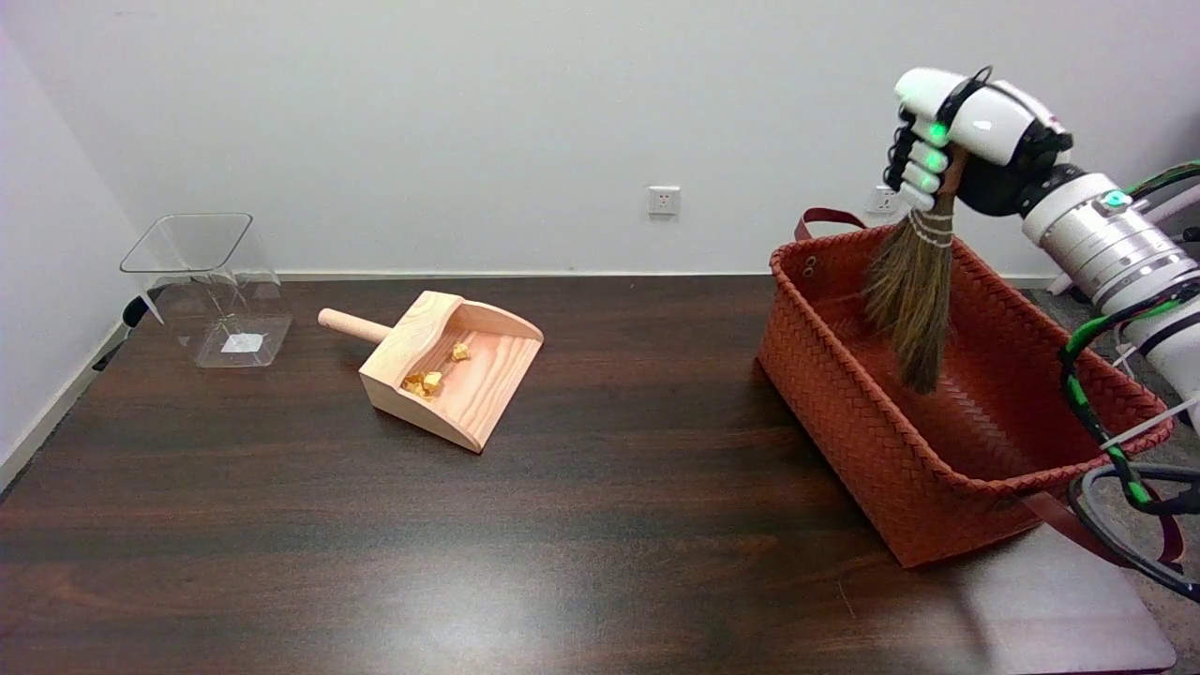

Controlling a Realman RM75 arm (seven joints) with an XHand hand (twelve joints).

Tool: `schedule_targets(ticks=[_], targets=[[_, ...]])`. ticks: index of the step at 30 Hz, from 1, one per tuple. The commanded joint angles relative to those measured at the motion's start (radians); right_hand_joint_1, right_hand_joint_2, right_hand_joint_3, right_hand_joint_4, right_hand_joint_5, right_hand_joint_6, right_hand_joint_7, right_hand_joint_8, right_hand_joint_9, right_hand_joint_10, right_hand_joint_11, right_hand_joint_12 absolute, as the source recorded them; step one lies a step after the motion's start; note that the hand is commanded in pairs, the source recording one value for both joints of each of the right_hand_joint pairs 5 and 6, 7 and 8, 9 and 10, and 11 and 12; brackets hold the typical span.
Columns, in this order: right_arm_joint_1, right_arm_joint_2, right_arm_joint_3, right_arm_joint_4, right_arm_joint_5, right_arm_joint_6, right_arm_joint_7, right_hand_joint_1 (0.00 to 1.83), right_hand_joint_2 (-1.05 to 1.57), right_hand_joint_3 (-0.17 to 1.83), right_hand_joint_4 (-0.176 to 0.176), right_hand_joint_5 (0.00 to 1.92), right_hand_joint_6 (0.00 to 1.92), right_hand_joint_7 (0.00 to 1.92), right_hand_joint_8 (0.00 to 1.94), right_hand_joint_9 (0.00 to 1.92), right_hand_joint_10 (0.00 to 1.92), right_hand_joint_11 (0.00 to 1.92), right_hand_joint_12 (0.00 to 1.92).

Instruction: Place the broom into the brown storage basket.

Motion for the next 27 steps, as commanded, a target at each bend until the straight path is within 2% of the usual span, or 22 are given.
schedule_targets(ticks=[1,2,3,4,27], targets=[[-0.047,0.0,-0.105,-0.016,0.004,0.044,-0.218,1.0,1.57,0.65,0.0,1.92,1.92,1.92,1.92,1.92,1.92,1.92,1.92],[-0.047,0.0,-0.109,-0.016,0.004,0.045,-0.219,1.0,1.57,0.65,0.0,1.92,1.92,1.92,1.92,1.92,1.92,1.92,1.92],[-0.073,0.005,-0.169,0.185,0.088,0.027,-0.207,1.0,1.57,0.65,0.0,1.92,1.92,1.92,1.92,1.92,1.92,1.92,1.92],[-0.048,-0.001,-0.124,-0.008,0.007,0.054,-0.226,1.0,1.57,0.65,0.0,1.92,1.92,1.92,1.92,1.92,1.92,1.92,1.92],[-0.017,-0.022,-0.307,-0.055,0.006,0.177,-0.263,0.96,1.57,0.64,0.0,1.92,1.92,1.92,1.92,1.92,1.92,1.92,1.92]])
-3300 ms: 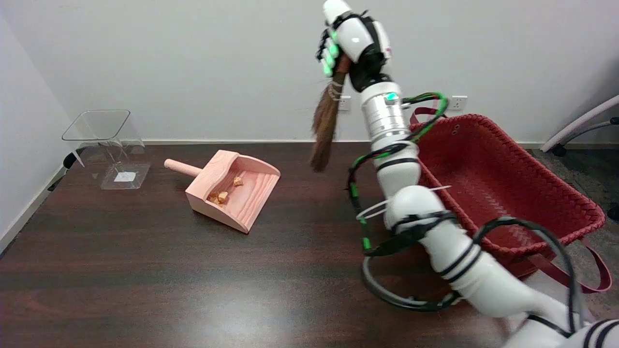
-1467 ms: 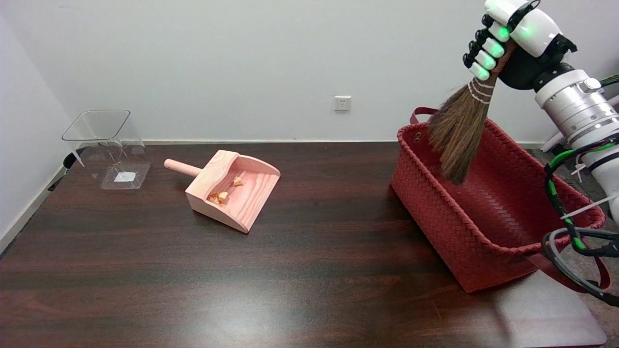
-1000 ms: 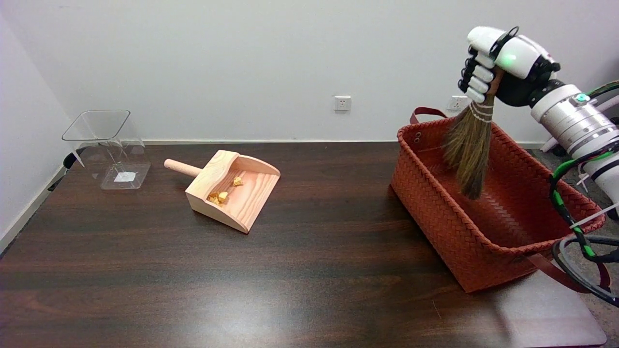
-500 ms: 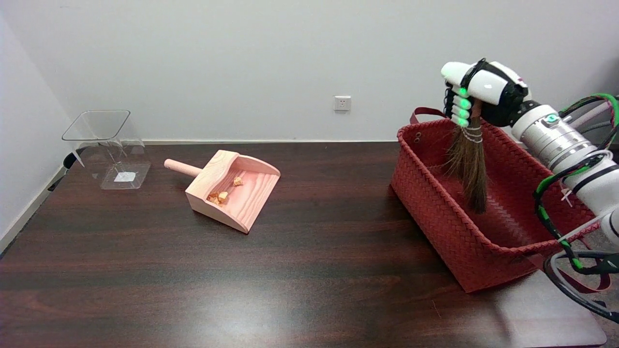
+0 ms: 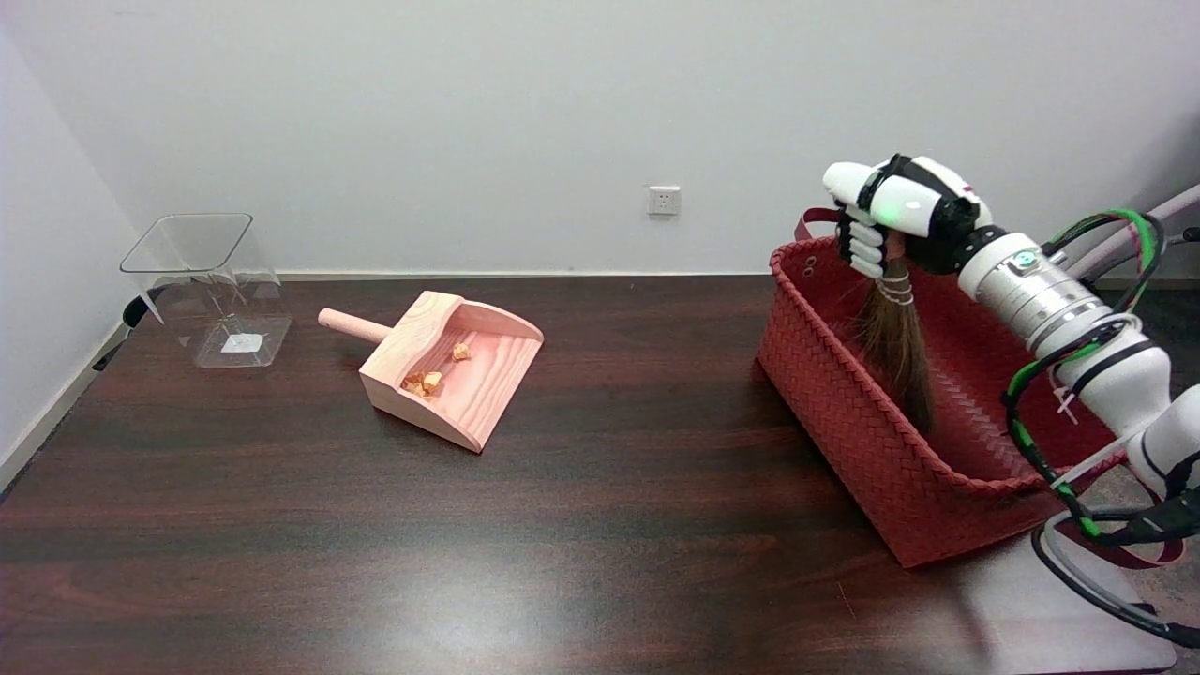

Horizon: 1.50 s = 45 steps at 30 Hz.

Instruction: Place the broom into the brown storage basket.

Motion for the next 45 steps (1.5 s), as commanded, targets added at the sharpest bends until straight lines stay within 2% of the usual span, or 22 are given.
schedule_targets(ticks=[1,8,19,25,27,29,31,35,38,40,41,43,45], targets=[[0.021,-0.021,-0.145,-0.021,0.0,0.087,-0.043,0.96,1.57,0.65,0.0,1.92,1.92,1.92,1.92,1.92,1.92,1.92,1.92],[0.032,-0.053,-0.181,-0.026,0.0,0.103,-0.043,0.95,1.57,0.66,0.0,1.92,1.92,1.92,1.92,1.92,1.92,1.92,1.92],[0.037,-0.055,-0.196,0.013,0.0,0.105,-0.045,0.93,1.57,0.65,0.0,1.91,1.91,1.92,1.92,1.91,1.91,1.91,1.91],[0.037,-0.055,-0.204,0.032,-0.003,0.105,-0.045,0.87,1.57,0.65,0.0,1.72,1.72,1.92,1.92,1.72,1.72,1.72,1.72],[0.036,-0.055,-0.21,0.037,-0.006,0.105,-0.045,0.84,1.57,0.62,0.0,1.59,1.59,1.91,1.91,1.59,1.59,1.59,1.59],[0.034,-0.055,-0.22,0.037,-0.006,0.105,-0.045,0.81,1.57,0.65,0.0,1.46,1.46,1.81,1.81,1.46,1.46,1.46,1.46],[0.034,-0.055,-0.227,0.034,-0.003,0.105,-0.045,0.76,1.57,0.75,0.0,1.28,1.28,1.61,1.61,1.28,1.28,1.28,1.28],[0.032,-0.055,-0.238,0.034,-0.007,0.104,-0.045,0.89,1.16,1.11,0.0,0.95,0.95,1.22,1.22,0.95,0.95,0.95,0.95],[0.026,-0.055,-0.238,0.035,-0.009,0.105,-0.045,0.98,1.0,1.2,0.0,0.76,0.76,1.01,1.01,0.76,0.76,0.76,0.76],[0.022,-0.056,-0.236,0.035,-0.01,0.105,-0.045,1.03,1.04,1.18,0.0,0.66,0.66,0.86,0.86,0.66,0.66,0.66,0.66],[0.02,-0.056,-0.236,0.035,-0.01,0.105,-0.045,1.05,1.08,1.19,0.0,0.63,0.63,0.64,0.64,0.63,0.63,0.63,0.63],[0.016,-0.059,-0.228,0.036,-0.016,0.105,-0.045,1.06,1.08,1.29,0.0,0.63,0.63,0.43,0.43,0.63,0.63,0.63,0.63],[0.013,-0.062,-0.224,0.036,-0.016,0.105,-0.045,1.07,1.09,1.35,0.0,0.59,0.59,0.38,0.38,0.59,0.59,0.59,0.59]])
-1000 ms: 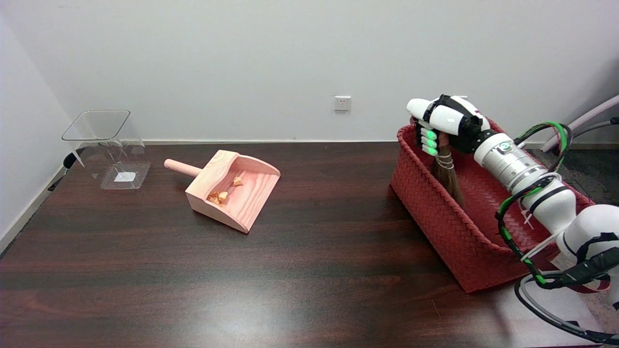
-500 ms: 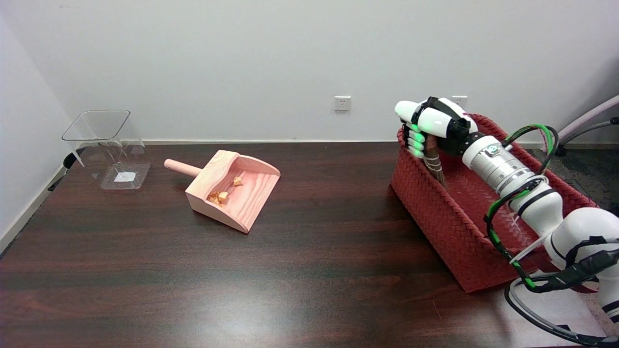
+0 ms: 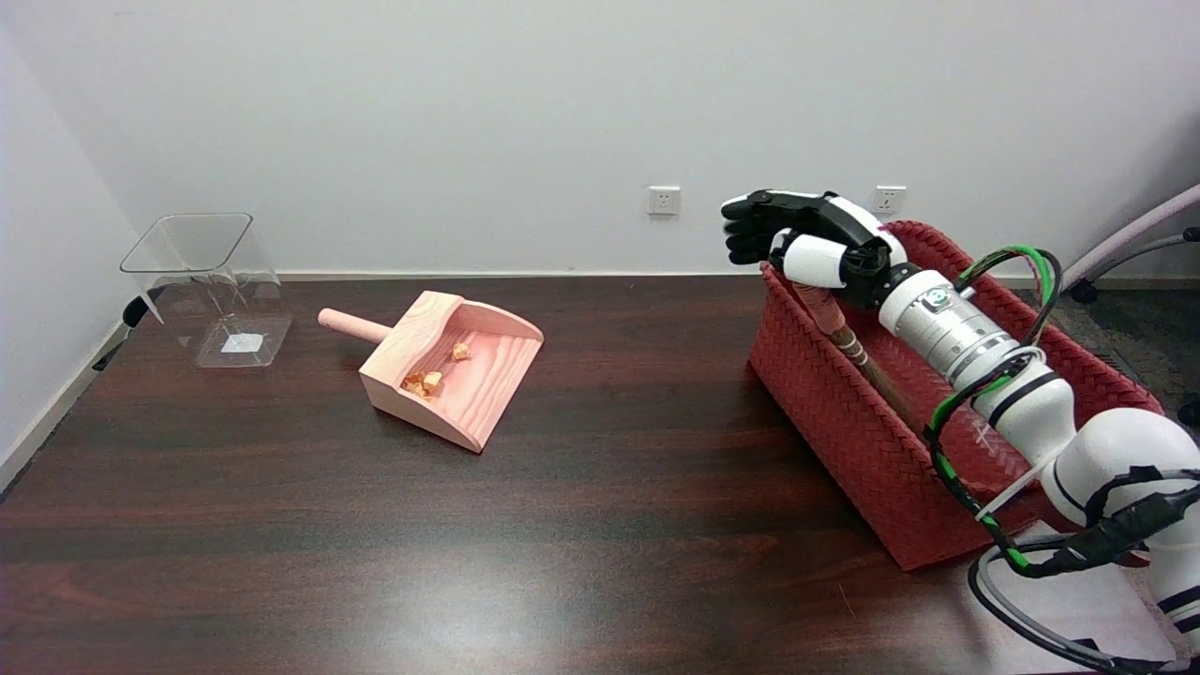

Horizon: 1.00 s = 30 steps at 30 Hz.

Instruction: Place the broom into the brown storage basket.

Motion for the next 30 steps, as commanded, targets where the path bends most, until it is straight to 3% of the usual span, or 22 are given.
schedule_targets(ticks=[1,4,6,8,10,13,16,20,30], targets=[[-0.02,-0.011,-0.003,0.013,-0.011,0.003,-0.002,1.08,1.07,1.4,0.0,0.54,0.54,0.34,0.34,0.54,0.54,0.54,0.54],[-0.03,-0.013,0.025,0.027,-0.011,0.003,-0.004,1.08,0.87,1.51,0.0,0.33,0.33,0.26,0.26,0.33,0.33,0.33,0.33],[-0.041,-0.02,0.047,0.039,-0.011,0.003,-0.021,1.03,0.71,1.32,0.0,0.2,0.2,0.22,0.22,0.2,0.2,0.2,0.2],[-0.053,-0.026,0.082,0.053,-0.004,0.003,-0.036,0.88,0.81,0.46,0.0,0.17,0.17,0.17,0.17,0.17,0.17,0.17,0.17],[-0.071,-0.037,0.131,0.075,0.0,0.003,-0.039,0.69,0.99,-0.17,0.0,0.14,0.14,0.14,0.14,0.14,0.14,0.14,0.14],[-0.094,-0.05,0.191,0.102,0.002,0.006,-0.039,0.54,1.11,-0.16,0.0,0.11,0.11,0.12,0.12,0.11,0.11,0.11,0.11],[-0.106,-0.058,0.23,0.116,0.002,0.006,-0.039,0.44,1.17,0.13,0.0,0.1,0.1,0.11,0.11,0.1,0.1,0.1,0.1],[-0.12,-0.064,0.292,0.123,0.009,0.006,-0.039,0.39,1.18,0.3,0.0,0.09,0.09,0.11,0.11,0.09,0.09,0.09,0.09],[-0.147,-0.08,0.414,0.08,0.013,0.026,-0.061,0.37,1.14,0.32,0.0,0.09,0.09,0.12,0.12,0.09,0.09,0.09,0.09]])
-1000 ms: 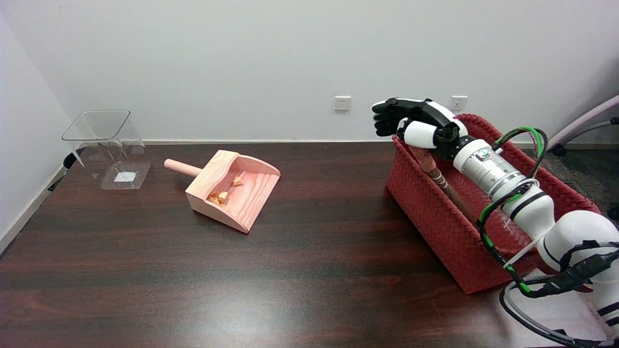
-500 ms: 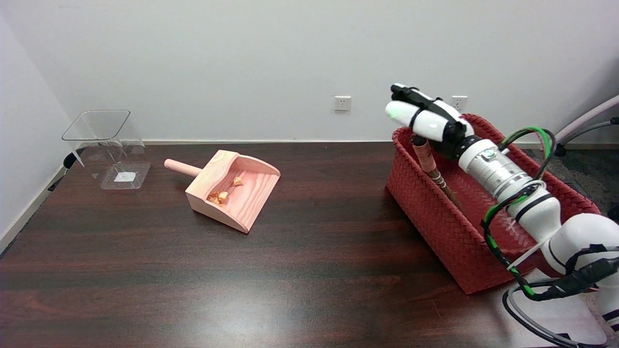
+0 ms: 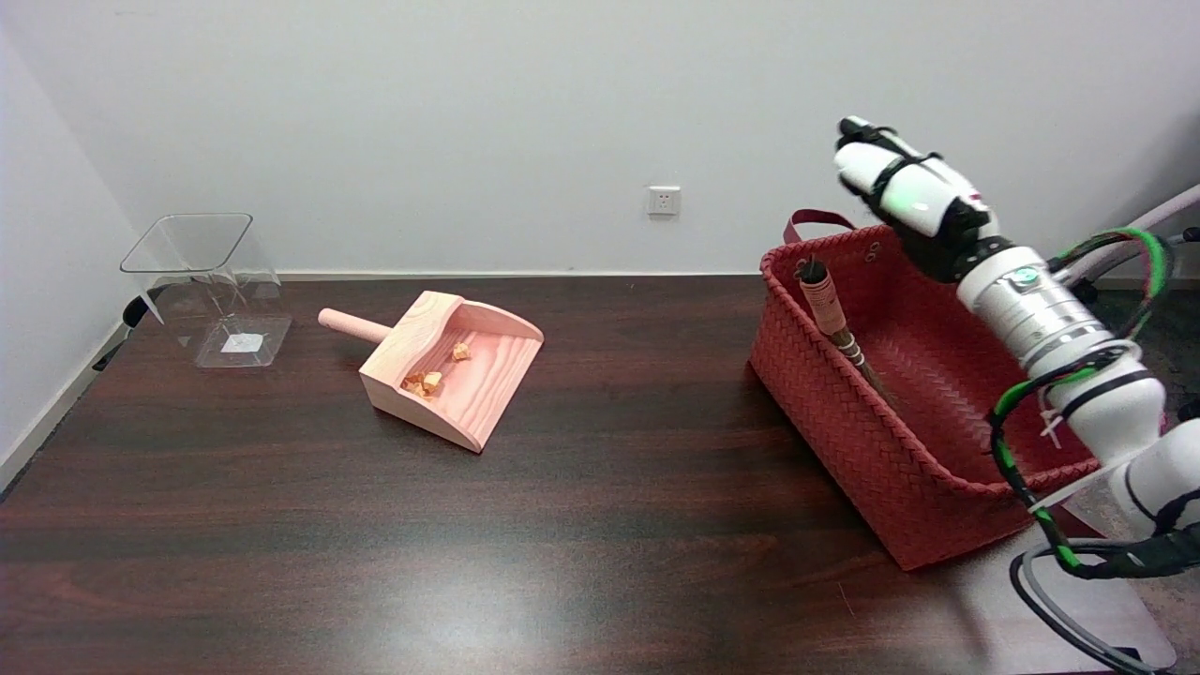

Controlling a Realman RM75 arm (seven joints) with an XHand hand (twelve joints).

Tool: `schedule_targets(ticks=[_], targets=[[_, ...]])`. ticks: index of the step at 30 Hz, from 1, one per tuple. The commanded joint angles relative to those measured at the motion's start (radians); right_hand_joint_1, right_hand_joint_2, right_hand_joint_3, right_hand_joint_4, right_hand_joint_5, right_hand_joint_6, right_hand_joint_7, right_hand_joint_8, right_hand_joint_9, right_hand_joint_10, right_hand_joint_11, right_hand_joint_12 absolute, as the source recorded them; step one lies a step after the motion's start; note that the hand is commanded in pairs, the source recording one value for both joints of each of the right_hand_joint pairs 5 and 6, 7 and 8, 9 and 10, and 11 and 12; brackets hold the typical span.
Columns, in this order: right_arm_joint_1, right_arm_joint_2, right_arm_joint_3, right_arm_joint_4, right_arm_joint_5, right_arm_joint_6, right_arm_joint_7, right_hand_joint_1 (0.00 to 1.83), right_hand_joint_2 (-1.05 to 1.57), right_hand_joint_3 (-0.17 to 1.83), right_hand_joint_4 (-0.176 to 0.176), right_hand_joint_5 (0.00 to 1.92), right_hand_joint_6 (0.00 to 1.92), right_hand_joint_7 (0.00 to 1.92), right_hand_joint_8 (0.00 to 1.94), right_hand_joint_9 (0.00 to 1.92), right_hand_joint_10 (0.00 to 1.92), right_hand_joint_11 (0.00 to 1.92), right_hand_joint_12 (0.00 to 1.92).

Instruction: Place the broom into the brown storage basket.

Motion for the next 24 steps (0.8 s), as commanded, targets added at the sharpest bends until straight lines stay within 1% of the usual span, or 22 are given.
schedule_targets(ticks=[1,2,3,5,9,11,13,14,17,18,19,21,24], targets=[[-0.061,-0.034,0.207,-0.009,0.01,0.029,-0.029,0.38,1.13,0.26,0.0,0.09,0.09,0.12,0.12,0.09,0.09,0.09,0.09],[-0.061,-0.034,0.214,-0.013,0.005,0.041,-0.029,0.41,1.1,0.16,0.0,0.09,0.09,0.13,0.13,0.09,0.09,0.09,0.09],[-0.062,-0.035,0.218,-0.016,0.002,0.062,-0.033,0.5,1.04,-0.12,0.0,0.1,0.1,0.14,0.14,0.1,0.1,0.1,0.1],[-0.063,-0.037,0.223,-0.019,0.002,0.104,-0.06,0.51,1.04,-0.16,0.0,0.11,0.11,0.17,0.17,0.11,0.11,0.11,0.11],[-0.065,-0.037,0.224,-0.023,0.002,0.201,-0.09,0.5,1.05,-0.1,0.0,0.13,0.13,0.2,0.2,0.13,0.13,0.13,0.13],[-0.065,-0.037,0.221,-0.027,0.001,0.229,-0.09,0.48,1.06,-0.03,0.0,0.14,0.14,0.21,0.21,0.14,0.14,0.14,0.14],[-0.063,-0.035,0.22,-0.034,-0.001,0.249,-0.09,0.48,1.04,0.0,0.0,0.16,0.16,0.22,0.22,0.16,0.16,0.16,0.16],[-0.06,-0.034,0.221,-0.04,-0.008,0.257,-0.09,0.47,1.02,0.06,0.0,0.16,0.16,0.22,0.22,0.16,0.16,0.16,0.16],[-0.055,-0.031,0.223,-0.055,-0.034,0.275,-0.09,0.43,1.01,0.32,0.0,0.17,0.17,0.22,0.22,0.17,0.17,0.17,0.17],[-0.053,-0.03,0.222,-0.057,-0.036,0.28,-0.09,0.4,1.0,0.5,0.0,0.18,0.18,0.22,0.22,0.18,0.18,0.18,0.18],[-0.052,-0.029,0.221,-0.059,-0.036,0.284,-0.09,0.39,0.98,0.59,0.0,0.18,0.18,0.22,0.22,0.18,0.18,0.18,0.18],[-0.049,-0.029,0.218,-0.065,-0.036,0.284,-0.089,0.38,0.96,0.66,0.0,0.18,0.18,0.22,0.22,0.18,0.18,0.18,0.18],[-0.048,-0.027,0.214,-0.069,-0.036,0.284,-0.083,0.38,0.95,0.69,0.0,0.19,0.19,0.22,0.22,0.19,0.19,0.19,0.19]])
